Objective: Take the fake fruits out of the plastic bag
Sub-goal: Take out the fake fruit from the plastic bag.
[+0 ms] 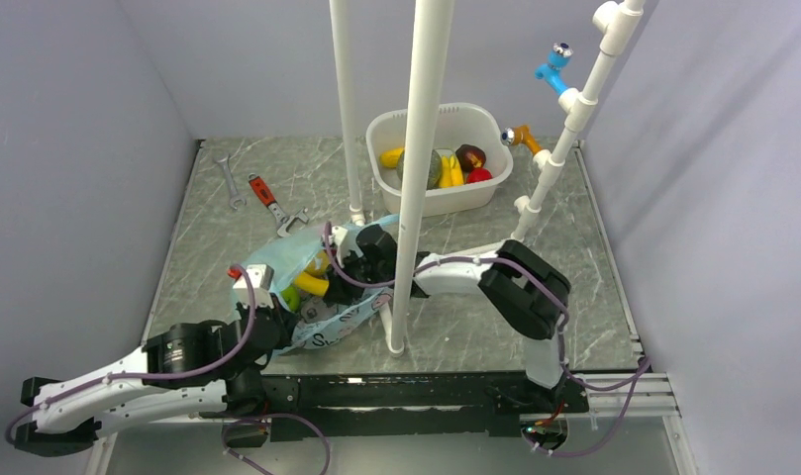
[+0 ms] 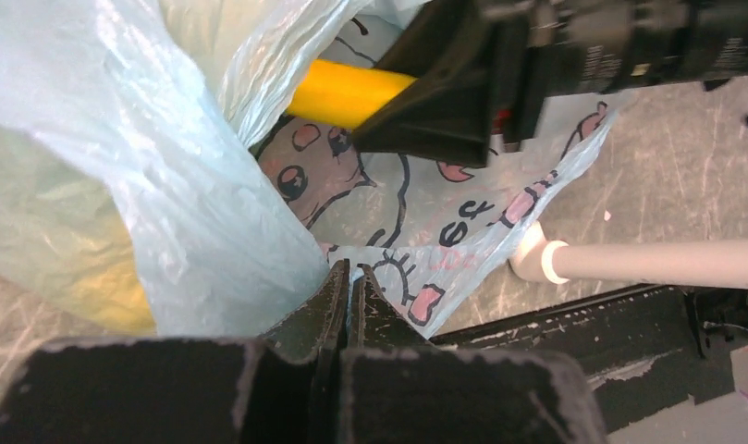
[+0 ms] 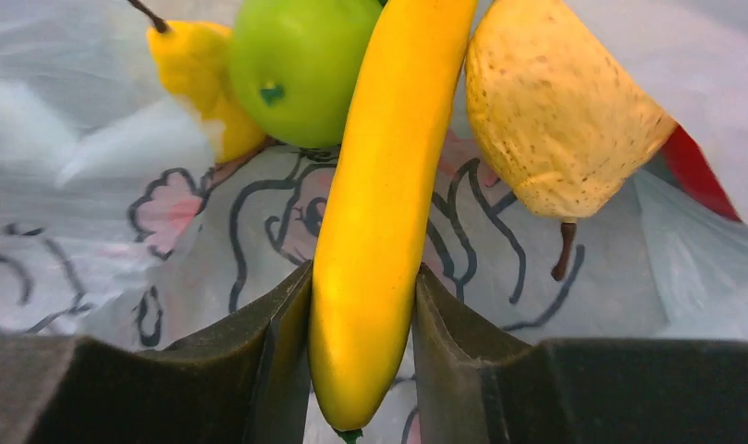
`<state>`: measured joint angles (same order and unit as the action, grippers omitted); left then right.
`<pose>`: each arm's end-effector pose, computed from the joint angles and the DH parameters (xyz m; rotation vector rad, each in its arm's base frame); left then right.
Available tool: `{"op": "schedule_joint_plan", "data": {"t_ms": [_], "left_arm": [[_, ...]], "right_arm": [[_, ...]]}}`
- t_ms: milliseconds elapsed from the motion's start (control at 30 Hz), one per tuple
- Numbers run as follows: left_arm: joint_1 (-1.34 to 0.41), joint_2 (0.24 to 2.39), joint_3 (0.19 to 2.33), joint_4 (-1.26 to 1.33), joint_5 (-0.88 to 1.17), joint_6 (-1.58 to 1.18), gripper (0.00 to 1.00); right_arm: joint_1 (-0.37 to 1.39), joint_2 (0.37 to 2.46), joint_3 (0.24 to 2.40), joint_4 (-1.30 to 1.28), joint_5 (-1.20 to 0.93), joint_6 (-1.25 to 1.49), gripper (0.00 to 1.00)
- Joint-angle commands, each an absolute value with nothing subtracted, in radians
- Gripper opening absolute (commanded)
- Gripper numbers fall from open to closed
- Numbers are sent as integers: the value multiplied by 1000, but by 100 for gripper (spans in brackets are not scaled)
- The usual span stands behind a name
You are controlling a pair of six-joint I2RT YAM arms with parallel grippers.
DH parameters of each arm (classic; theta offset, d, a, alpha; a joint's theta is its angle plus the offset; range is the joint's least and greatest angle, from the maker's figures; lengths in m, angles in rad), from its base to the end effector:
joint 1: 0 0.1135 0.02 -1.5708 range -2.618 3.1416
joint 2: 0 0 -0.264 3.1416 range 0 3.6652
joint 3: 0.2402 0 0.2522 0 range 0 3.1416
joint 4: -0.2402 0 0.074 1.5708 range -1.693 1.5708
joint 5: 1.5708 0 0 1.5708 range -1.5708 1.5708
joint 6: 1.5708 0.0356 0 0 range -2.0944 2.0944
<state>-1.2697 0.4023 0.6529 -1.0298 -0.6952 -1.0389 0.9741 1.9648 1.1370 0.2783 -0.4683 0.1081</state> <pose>0.0430 -0.0616 0.2645 -0.0761 2.1837 -0.5089 0.2235 0.3576 0.1622 -1.2165 1.9154 1.1088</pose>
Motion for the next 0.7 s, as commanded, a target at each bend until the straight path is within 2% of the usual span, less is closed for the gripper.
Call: {"op": "schedule_joint_plan", "data": {"t_ms": [0, 133, 400, 533, 667], "left_arm": [[-1273, 367, 673, -1084, -801, -1053, 0], [-1273, 348, 651, -1031, -785, -998, 0], [-1273, 412, 589, -1023, -799, -1059, 0], [-1273, 472, 648, -1022, -855, -1036, 0], [-1272, 519, 737, -957, -948, -895, 0]], "right_arm": [[926, 1844, 1067, 431, -436, 228, 0], [871, 1810, 1025, 481, -489, 290, 0], [848, 1772, 1015, 529, -587, 344, 0], [847, 1769, 1078, 361, -625, 243, 0], [849, 1745, 1060, 285, -630, 164, 0]]}}
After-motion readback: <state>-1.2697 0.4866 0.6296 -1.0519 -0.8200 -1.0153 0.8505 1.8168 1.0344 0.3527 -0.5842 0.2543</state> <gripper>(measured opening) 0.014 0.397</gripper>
